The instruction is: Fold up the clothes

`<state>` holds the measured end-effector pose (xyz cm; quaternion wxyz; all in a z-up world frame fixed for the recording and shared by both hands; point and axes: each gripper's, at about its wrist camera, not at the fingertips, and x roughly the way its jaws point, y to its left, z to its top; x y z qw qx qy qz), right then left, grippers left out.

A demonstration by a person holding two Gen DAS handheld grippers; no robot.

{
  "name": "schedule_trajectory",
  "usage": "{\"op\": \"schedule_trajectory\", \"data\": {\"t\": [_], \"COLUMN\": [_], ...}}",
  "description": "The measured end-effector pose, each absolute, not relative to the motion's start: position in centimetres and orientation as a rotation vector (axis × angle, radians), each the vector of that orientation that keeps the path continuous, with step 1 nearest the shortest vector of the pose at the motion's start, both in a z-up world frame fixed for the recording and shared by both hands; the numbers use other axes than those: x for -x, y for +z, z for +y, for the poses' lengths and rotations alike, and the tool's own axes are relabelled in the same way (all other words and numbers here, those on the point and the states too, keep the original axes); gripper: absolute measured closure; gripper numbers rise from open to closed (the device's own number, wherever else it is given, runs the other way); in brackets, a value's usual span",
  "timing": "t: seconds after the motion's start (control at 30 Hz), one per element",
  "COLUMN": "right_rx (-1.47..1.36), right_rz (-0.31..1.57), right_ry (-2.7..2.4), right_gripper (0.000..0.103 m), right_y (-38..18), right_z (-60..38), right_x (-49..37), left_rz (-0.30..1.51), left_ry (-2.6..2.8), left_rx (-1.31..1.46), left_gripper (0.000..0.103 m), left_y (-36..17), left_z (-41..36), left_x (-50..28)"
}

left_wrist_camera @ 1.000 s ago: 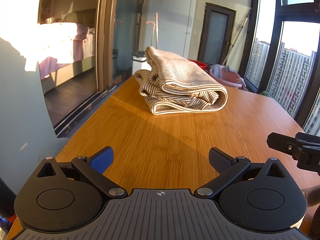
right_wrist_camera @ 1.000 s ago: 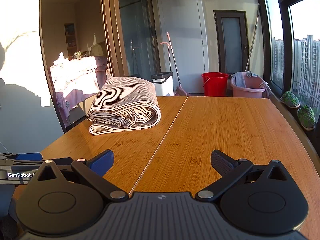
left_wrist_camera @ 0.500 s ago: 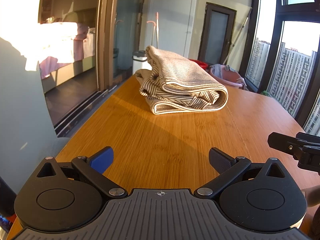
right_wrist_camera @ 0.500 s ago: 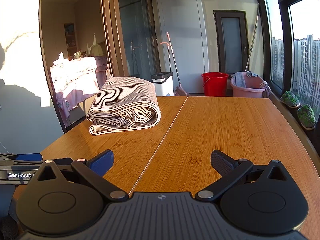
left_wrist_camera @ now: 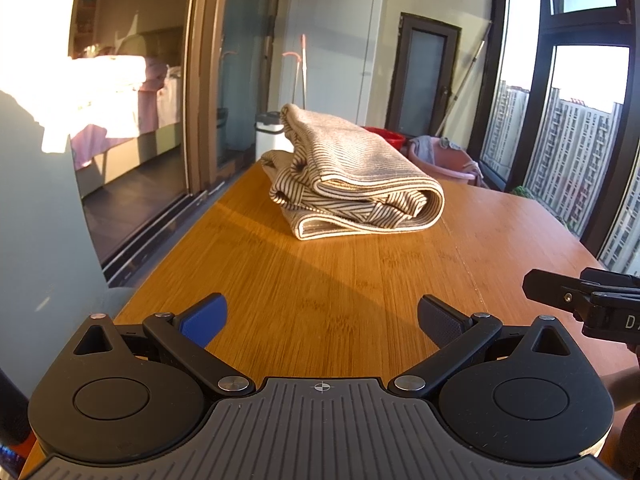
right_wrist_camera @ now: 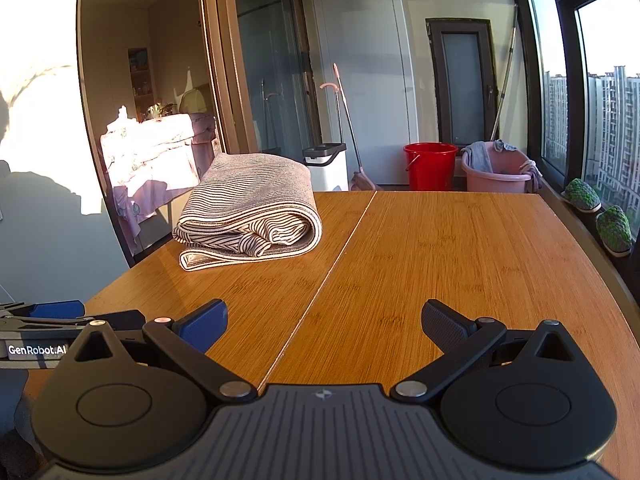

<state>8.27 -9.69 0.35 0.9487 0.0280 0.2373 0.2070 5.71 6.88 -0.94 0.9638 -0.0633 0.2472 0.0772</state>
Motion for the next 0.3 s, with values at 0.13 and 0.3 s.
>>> {"op": "schedule_trajectory", "data": {"t": [0.13, 0.3], "right_rx": [-0.078, -0.038], "right_rz": [0.487, 0.527], "right_ry": [0.446, 0.582], "right_gripper": [0.000, 0.000], "right_y": [0.3, 0.1], "right_z": [-9.8, -8.3], "right_x": [-8.4, -8.9], "left_rz": [0.460, 0.367], "left_ry": [0.180, 0.150], "left_rx": [0.116, 0.185], "left_gripper": [0.000, 0.000], "left_y": [0.1, 2.5], "left_z": [7.1, 9.3], "left_x": [-5.3, -4.5]}}
